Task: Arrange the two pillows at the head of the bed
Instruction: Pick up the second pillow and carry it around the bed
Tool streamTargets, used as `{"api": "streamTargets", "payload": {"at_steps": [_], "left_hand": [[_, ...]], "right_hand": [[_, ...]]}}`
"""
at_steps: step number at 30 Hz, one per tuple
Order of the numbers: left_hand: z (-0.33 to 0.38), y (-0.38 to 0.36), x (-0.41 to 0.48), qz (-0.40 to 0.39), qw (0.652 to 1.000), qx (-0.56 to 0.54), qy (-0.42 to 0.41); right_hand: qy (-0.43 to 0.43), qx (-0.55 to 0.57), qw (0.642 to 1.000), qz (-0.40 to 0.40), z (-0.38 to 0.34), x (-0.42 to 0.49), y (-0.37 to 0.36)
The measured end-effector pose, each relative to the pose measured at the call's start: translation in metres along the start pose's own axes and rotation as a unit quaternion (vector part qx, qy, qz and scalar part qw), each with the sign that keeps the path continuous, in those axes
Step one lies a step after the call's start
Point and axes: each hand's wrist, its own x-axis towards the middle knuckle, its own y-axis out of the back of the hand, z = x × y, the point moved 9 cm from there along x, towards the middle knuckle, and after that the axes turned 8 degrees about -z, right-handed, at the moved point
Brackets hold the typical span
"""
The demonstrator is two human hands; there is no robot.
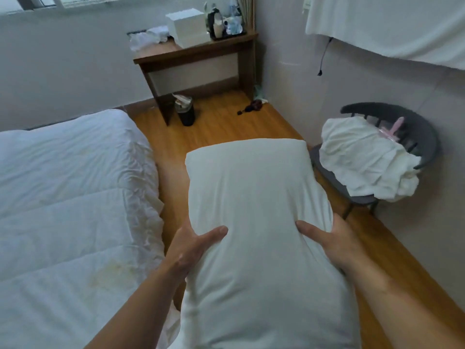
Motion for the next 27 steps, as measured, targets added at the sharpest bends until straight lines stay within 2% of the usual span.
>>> {"api": "streamTargets", "payload": {"at_steps": [6,18,27], "left_hand": [[0.006,0.055,0.076,0.077,0.997,-0.019,0.008],[0.07,0.195,0.286,0.111,0.993,-0.049,0.008],[0.115,0.277,0.45,0.172,0.981,-0.083,0.017]], "right_hand": [[0.027,-0.057,0.996,-0.068,-0.042,0.135,-0.045],[0.04,-0.089,0.988,-0.116,-0.163,0.38,-0.145],[0.045,-0.107,0.978,-0.173,-0.234,0.592,-0.216]]}}
